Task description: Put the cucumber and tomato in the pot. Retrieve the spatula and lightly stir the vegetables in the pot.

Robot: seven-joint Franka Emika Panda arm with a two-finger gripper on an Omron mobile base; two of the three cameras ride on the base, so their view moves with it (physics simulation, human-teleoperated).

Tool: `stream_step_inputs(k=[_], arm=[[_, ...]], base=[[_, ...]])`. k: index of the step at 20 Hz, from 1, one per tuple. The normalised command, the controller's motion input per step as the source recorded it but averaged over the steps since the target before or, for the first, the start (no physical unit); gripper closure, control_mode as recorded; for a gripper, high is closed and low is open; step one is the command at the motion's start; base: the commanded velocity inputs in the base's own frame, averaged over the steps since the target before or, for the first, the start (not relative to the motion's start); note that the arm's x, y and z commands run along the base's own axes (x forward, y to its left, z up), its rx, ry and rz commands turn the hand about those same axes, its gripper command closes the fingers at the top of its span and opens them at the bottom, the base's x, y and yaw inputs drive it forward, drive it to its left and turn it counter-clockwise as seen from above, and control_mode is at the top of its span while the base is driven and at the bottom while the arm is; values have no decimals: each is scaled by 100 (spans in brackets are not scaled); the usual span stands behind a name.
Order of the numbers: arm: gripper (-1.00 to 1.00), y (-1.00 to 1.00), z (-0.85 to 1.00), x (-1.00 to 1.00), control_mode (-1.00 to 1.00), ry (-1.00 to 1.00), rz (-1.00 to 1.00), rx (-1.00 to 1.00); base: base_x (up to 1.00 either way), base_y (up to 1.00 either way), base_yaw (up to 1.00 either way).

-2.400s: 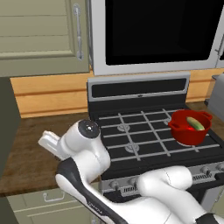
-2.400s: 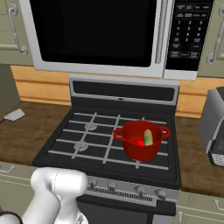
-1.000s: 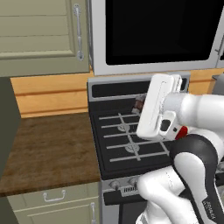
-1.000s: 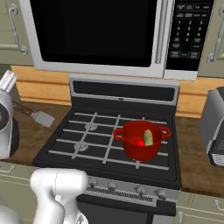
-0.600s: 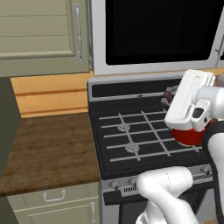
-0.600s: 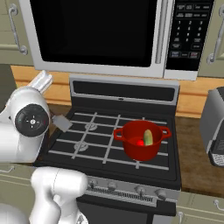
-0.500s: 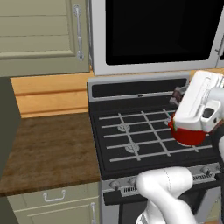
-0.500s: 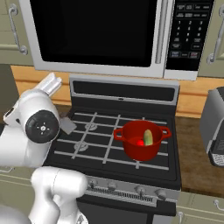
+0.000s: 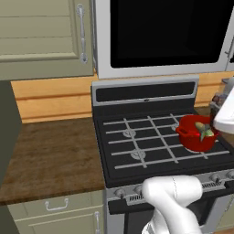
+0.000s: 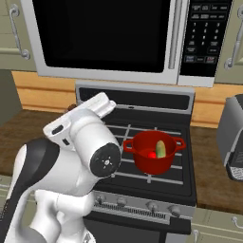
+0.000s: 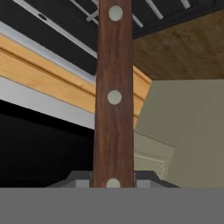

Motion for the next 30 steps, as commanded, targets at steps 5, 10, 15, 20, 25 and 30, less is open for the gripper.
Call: stream_step_inputs(k=[5,10,15,20,25,30], arm=[[100,-97,0,0,-100,15,0,17],[100,-83,-9,11,-100,3,0,11],[100,-61,-19,48,-100,0,0,12],[100,-46,-34,65,-100,0,2,7],[100,-35,-26,72,-100,0,3,5],[100,-33,-14,47,-100,0,0,1]], base=[[0,0,0],[0,0,0],[0,0,0],[0,0,0],[0,0,0],[0,0,0]])
